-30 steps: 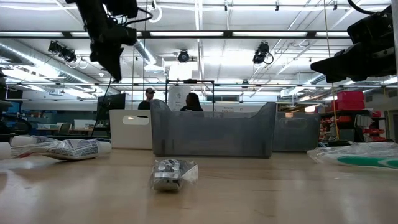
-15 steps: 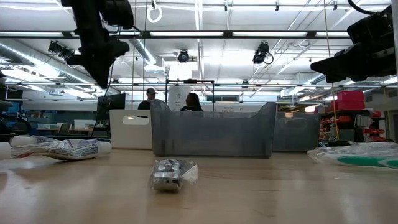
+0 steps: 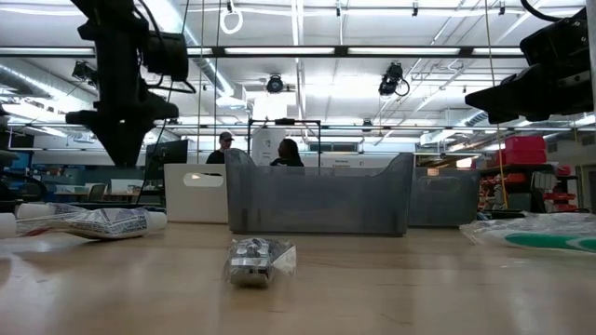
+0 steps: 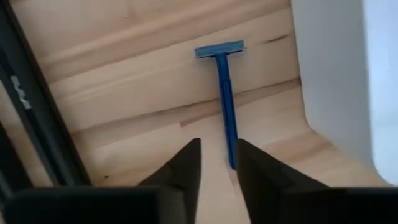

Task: Pick & Place Travel size toiletries
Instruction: Put the blue razor into the white bin

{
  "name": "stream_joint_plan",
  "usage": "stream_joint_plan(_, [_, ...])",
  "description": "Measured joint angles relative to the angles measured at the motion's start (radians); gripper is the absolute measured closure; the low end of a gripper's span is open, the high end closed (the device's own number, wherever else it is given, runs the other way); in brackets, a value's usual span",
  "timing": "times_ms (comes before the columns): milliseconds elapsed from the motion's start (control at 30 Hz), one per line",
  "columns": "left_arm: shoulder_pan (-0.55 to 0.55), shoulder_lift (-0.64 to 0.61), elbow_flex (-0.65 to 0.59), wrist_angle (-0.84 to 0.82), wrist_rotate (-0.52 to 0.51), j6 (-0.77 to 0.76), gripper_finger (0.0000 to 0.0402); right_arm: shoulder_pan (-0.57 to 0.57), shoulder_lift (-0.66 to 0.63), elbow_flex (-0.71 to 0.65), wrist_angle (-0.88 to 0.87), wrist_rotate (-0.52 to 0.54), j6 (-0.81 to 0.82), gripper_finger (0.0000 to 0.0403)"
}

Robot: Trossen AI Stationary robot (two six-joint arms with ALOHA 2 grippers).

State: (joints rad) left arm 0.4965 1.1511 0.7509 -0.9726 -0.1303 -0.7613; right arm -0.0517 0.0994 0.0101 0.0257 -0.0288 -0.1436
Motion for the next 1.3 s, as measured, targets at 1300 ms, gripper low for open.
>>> stream_joint_plan(1300, [-0.044, 0.001, -0.043, 0.138, -0.143, 0.019, 0.0191, 0.000, 0.000, 0.000, 0.000, 0.000, 0.000, 0.0389])
